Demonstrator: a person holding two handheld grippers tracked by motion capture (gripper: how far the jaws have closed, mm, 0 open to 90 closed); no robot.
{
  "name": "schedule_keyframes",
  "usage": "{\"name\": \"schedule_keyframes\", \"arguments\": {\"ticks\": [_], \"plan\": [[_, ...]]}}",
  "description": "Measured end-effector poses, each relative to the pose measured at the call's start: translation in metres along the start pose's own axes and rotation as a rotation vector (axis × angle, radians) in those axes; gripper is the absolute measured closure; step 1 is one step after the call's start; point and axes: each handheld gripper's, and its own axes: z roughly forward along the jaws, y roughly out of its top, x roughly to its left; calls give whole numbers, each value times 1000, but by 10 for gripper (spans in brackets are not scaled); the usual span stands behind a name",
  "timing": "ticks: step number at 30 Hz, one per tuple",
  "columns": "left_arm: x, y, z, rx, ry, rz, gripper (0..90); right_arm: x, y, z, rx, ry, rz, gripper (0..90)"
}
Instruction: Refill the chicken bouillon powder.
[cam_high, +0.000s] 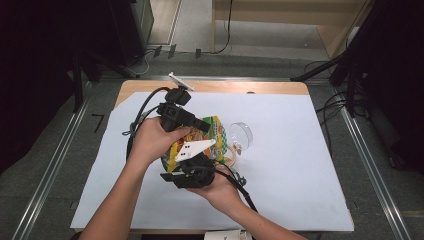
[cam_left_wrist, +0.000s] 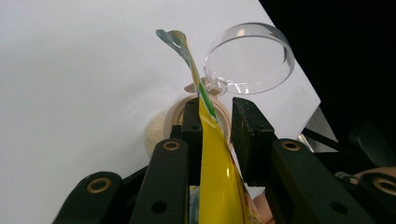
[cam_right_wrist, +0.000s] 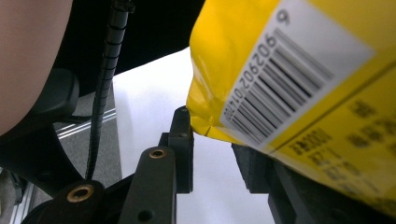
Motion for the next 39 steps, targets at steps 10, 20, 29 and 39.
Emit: {"name": "schedule_keyframes", "arguments": {"ticks": [10,20,29,39], "plan": [[-1,1,-1,-9,23,3,732,2,2,-2,-11,-5,4,711],[-10,0,-1,-14,55,12,739,1,-1,-2,-39,16,42,714],[-7,0,-1,-9,52,5,733,3,-2,-3,-39,-5,25,709],[-6,0,0,-9,37,-2,731,2,-1,-3,-31,-5,17,709]]}}
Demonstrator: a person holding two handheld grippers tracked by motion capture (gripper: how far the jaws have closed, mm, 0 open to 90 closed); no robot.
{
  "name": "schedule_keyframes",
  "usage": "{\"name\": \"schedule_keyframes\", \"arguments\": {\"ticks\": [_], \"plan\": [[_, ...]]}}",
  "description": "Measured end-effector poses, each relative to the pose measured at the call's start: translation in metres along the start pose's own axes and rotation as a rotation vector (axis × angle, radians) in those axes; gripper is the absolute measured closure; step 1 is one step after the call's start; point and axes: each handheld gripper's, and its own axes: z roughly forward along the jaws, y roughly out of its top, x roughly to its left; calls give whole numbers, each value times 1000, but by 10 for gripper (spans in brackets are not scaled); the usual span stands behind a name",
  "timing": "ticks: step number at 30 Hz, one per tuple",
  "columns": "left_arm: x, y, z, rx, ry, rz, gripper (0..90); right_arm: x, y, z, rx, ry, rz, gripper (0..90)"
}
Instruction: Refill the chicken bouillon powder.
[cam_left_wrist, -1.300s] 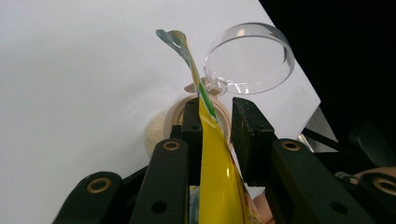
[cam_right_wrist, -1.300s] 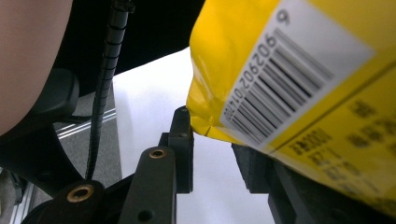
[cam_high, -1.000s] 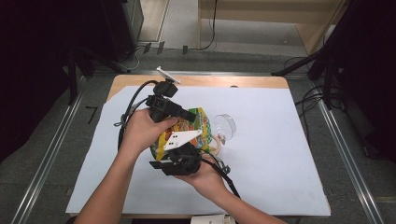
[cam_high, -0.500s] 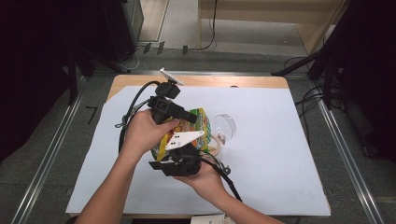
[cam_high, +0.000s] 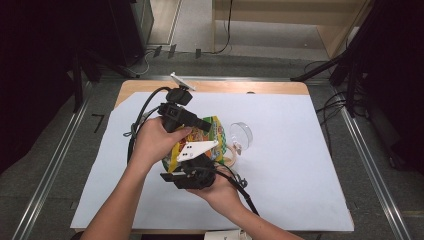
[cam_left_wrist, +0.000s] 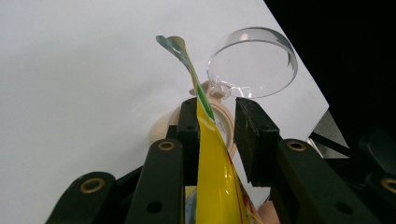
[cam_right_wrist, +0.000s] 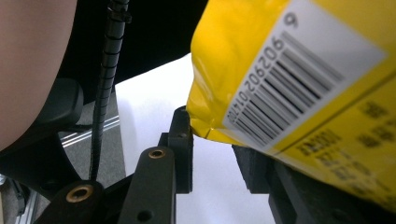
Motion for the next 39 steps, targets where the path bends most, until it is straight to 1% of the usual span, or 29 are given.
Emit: {"name": "schedule_keyframes", "arguments": {"ticks": [7,14,22,32,35,37,39], "plan": [[1,0,0,-2,-9,-6,731,1,1,-1,4,1,1,709],[0,0,0,0,-5,-4,731,1,2,-1,7,-1,2,709],[-2,0,0,-1,-3,10,732,2,1,-1,2,-1,8,708],[-3,0,-1,-11,4,15,732,1,1,-1,-1,-7,-9,707],[-3,-1,0,-6,13,17,735,1,0,0,4,-4,-7,699],[-3,-1,0,-8,11,18,735,1,-1,1,-1,-11,-16,697],[-2,-2,-1,-3,12,21,736,1,-1,1,2,-8,-14,696]]}}
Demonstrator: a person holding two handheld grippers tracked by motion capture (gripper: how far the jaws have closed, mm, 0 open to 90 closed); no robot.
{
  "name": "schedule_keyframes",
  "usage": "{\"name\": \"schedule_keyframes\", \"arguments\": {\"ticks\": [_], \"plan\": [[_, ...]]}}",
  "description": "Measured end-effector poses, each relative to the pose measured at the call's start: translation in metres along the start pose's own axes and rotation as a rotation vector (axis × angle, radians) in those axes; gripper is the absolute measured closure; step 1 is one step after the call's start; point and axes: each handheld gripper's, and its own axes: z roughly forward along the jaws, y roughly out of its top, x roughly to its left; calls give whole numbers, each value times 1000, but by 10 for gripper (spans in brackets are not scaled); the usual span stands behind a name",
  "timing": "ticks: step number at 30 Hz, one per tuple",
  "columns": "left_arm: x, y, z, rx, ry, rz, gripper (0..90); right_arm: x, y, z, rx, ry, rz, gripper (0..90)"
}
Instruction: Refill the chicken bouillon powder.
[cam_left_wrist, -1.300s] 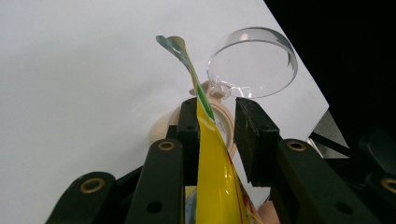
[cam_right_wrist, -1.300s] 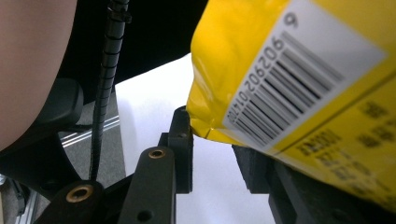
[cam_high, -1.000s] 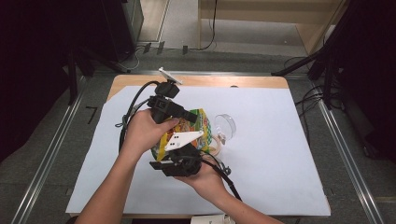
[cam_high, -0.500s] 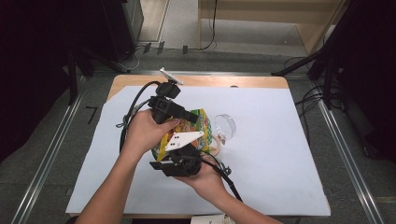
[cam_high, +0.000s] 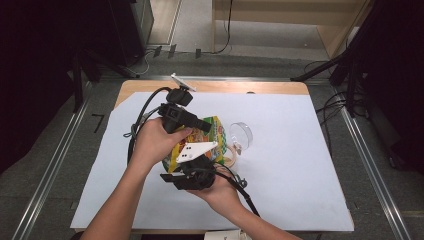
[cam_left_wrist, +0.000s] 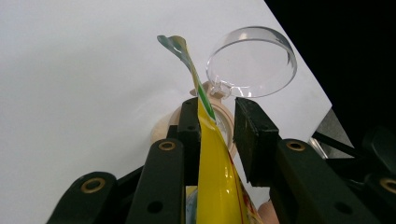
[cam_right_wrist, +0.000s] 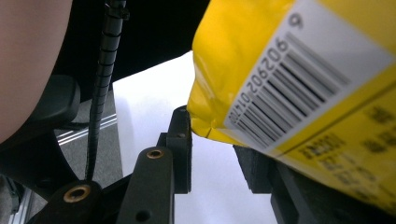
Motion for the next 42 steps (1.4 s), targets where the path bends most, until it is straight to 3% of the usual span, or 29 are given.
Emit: {"name": "schedule_keyframes", "arguments": {"ticks": [15,19,21,29,42], "plan": [[5,-10,0,10,-6,-6,744,3,-7,4,7,13,-15,600],[7,-14,-2,-2,-50,-14,743,5,-9,6,2,16,-14,559],[9,-15,-3,-7,-50,-12,744,6,-10,7,0,16,-18,541],[10,-20,-5,-10,-58,13,755,7,-13,9,-10,24,-23,526],[16,-24,-2,13,-60,2,745,9,-17,12,13,30,-39,521]]}}
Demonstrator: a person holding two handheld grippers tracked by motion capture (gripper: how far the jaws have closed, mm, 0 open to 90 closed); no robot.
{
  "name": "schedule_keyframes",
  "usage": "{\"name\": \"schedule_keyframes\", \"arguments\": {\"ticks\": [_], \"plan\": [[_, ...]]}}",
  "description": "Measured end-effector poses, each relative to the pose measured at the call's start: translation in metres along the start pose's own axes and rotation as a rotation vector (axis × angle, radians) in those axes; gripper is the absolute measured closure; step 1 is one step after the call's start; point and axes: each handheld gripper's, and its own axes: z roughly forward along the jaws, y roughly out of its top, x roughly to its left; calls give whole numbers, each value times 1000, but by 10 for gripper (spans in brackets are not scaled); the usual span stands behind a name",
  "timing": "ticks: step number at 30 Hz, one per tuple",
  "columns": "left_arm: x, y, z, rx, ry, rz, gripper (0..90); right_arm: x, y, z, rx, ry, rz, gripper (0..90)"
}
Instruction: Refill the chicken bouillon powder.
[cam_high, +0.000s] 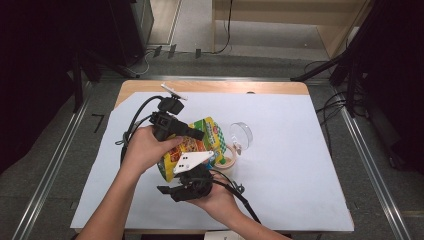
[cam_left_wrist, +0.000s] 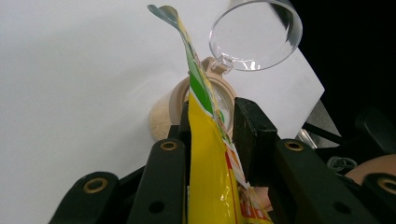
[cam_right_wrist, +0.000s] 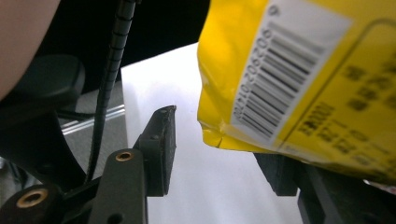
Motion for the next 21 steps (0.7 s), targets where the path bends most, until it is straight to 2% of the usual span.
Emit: {"name": "schedule_keyframes", "arguments": {"ticks": [5,13,19,21], "plan": [[1,-2,2,31,-1,16,753,0,-3,3,13,-14,-18,521],[3,-3,4,34,-23,49,768,0,-6,3,8,-9,-27,521],[3,-5,1,39,-18,67,781,-5,-10,4,-15,22,9,518],[3,-6,0,42,-20,75,791,-5,-12,4,-11,15,8,511]]}}
